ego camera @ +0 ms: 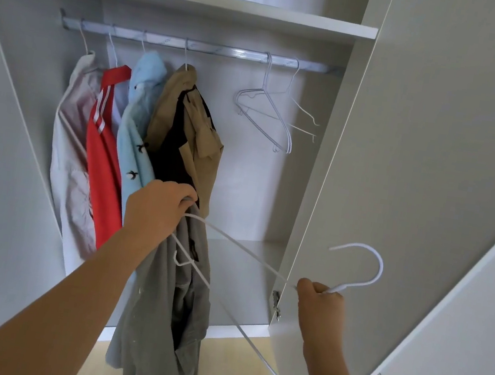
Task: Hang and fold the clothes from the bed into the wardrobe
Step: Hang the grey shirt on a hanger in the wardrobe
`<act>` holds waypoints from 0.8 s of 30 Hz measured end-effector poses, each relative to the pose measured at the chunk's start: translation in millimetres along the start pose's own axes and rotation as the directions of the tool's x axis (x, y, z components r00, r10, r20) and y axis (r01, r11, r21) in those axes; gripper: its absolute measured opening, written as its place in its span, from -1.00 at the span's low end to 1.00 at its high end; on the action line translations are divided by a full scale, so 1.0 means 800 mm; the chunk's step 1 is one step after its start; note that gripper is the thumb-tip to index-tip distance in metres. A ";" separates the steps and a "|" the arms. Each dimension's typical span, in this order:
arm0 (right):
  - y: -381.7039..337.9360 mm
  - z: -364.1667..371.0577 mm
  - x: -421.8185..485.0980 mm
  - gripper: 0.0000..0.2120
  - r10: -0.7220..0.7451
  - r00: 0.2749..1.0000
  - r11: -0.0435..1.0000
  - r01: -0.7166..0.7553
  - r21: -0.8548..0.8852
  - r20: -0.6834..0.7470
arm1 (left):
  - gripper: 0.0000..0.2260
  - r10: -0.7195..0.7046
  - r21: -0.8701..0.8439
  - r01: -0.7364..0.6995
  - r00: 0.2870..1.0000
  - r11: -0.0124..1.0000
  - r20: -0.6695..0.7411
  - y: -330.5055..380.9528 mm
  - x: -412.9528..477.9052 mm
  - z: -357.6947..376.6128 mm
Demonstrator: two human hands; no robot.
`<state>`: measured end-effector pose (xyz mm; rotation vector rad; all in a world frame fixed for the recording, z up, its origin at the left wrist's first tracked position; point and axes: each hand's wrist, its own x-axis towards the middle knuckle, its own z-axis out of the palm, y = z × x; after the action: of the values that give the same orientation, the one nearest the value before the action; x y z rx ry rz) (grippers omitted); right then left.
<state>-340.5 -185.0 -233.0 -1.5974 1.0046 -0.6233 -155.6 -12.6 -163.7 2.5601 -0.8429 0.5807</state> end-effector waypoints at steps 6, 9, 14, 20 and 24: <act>-0.003 0.004 -0.004 -0.51 0.007 1.000 0.999 -0.008 -0.044 -0.022 | -0.83 -0.031 -0.284 0.054 0.996 0.957 0.087 0.001 -0.007 0.002; -0.004 0.005 -0.005 -0.51 0.014 0.999 0.997 -0.017 -0.070 -0.047 | -0.85 -0.040 -0.392 0.083 0.992 0.916 0.117 0.008 -0.008 0.005; 0.000 0.016 -0.006 -0.57 -0.023 0.999 0.997 0.020 -0.076 -0.042 | -0.78 -0.144 -0.775 0.358 0.931 0.520 0.334 0.061 -0.030 0.012; -0.002 0.023 -0.009 -0.71 -0.065 0.998 0.998 0.065 -0.009 -0.007 | -0.78 0.042 -0.756 0.642 0.758 0.124 0.651 0.101 -0.059 0.023; -0.003 0.021 -0.008 -0.76 -0.085 0.996 0.996 0.085 0.003 0.007 | -0.80 -0.116 -0.791 0.582 0.813 0.187 0.571 0.093 -0.058 0.031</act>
<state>-329.6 -170.9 -234.7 -1.6458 0.9346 -0.6761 -229.5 -57.9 -190.9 1.5237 -0.3829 -0.5578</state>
